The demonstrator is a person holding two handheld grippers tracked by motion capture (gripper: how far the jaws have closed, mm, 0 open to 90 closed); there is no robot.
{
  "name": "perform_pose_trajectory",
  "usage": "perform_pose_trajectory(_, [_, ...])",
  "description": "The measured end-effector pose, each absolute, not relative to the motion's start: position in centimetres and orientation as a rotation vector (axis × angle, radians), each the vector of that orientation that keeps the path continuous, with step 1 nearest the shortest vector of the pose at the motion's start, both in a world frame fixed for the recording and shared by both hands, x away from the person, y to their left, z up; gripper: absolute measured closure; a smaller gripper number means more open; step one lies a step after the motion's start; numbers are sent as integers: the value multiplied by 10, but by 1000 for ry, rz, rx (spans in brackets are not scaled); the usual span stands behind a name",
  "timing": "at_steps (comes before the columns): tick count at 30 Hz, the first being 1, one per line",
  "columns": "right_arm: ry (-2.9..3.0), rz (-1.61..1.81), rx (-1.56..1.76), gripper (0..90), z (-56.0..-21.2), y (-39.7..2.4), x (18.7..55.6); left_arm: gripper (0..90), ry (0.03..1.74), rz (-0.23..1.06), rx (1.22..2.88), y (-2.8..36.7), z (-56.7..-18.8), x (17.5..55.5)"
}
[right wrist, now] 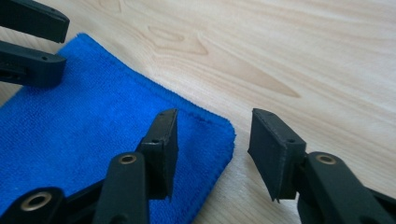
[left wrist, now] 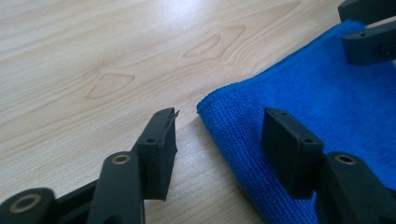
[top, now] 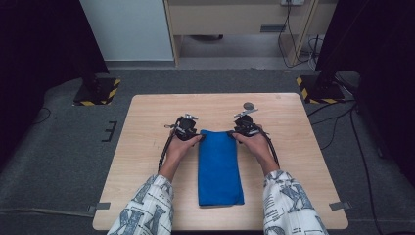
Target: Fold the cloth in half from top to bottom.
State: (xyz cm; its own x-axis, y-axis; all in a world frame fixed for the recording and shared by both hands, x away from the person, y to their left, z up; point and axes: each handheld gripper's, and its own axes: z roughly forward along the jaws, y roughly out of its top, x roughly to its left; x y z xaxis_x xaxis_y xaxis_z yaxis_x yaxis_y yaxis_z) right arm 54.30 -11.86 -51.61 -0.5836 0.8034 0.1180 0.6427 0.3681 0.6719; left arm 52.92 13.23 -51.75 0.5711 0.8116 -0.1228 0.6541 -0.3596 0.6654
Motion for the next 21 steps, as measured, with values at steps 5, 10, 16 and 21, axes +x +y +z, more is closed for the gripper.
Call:
perform_pose_trajectory(5, [2412,1007,1292,589,-523,-113,544,541,1162,303,2142,130,-522,530])
perform_pose_trajectory(10, [2439,1036,1267,809,-524,-112,541,701,1115,286,2148,124,-523,527])
perform_pose_trajectory(16, [2430,1094,1262,867,-519,-115,536,837,1090,285,2152,123,-523,525])
perform_pose_trajectory(21, [2396,1166,1267,867,-506,-122,527,854,1057,334,2109,119,-510,521])
